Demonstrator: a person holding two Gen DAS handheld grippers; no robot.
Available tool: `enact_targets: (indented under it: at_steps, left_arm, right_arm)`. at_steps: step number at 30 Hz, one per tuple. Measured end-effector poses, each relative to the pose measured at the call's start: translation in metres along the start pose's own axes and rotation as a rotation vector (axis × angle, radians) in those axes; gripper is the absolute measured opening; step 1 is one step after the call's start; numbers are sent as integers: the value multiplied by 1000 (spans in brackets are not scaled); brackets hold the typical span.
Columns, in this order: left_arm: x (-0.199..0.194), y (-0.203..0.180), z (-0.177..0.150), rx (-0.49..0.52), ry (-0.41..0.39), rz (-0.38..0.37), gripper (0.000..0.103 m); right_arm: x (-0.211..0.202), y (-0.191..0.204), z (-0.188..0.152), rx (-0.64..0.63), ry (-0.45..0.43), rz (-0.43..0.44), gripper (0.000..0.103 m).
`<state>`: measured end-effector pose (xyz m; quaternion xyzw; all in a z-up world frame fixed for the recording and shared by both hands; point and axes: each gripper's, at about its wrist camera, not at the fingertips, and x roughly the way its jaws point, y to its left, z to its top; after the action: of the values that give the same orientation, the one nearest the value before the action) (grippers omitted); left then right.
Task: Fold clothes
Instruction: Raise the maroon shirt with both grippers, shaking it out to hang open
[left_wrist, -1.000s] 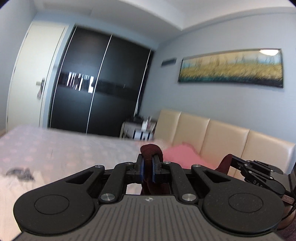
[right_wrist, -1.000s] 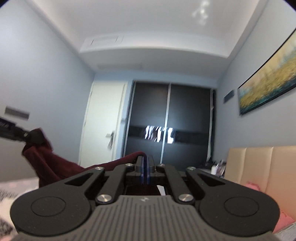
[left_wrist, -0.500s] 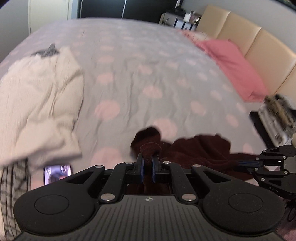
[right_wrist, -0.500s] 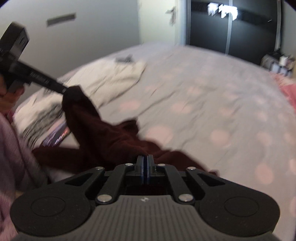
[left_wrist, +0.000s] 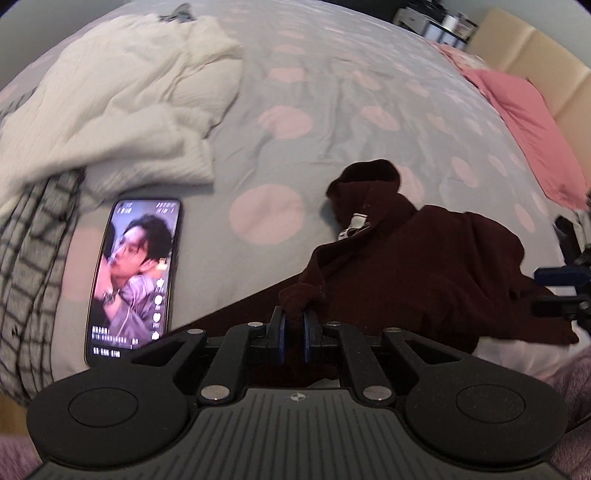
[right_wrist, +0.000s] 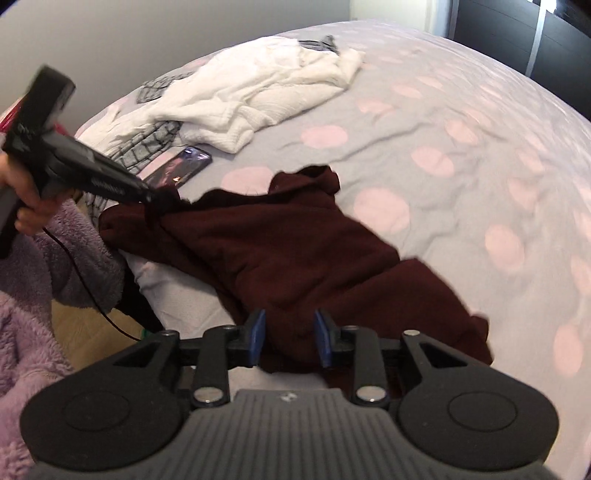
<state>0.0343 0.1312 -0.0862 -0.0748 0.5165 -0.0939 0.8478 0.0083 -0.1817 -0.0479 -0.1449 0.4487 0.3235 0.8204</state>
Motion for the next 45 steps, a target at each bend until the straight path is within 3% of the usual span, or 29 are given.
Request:
enact_targets:
  at_steps: [4,7,11,15,23,32,34,36,37,41,45]
  left_arm:
    - [2,-5,-14,-36,-23,68,8]
    - [6,-8,-21,-66,3,80,8]
    - [12,-7,-19,-57,51,91,9]
    - [21,-8,-17,-31,108,100,9]
    - [30,-7,-14,-1,135,95,10]
    - [31,-7,-16,-4,136,90,10]
    - [31,-8,-15,-1,137,93,10]
    - [31,-10,-15,2,137,97,10]
    - [30,-11,-15,6,135,99,10]
    - [20,-15,-14,21,87,102,9]
    - [-6,-18,-7,31,-45,85,6]
  right_arm:
    - [-6,-11,25,-120,25,5,39]
    - [15,-19,45,-225,40,-36,39]
    - [54,-17,66,-487,81,-93,38]
    - [91,-14,84,-705,122,-97,38]
    - [136,-5,112,-892,91,-32,38]
    - [157,0,119,-909,43,27,38]
    - [160,-2,121,-879,45,40,34]
    - [161,-1,124,-830,48,59,12]
    - [161,0,126,-807,47,55,10]
    - [150,5,129,-732,16,-23,7]
    - [126,3,134,-623,-62,-124,6]
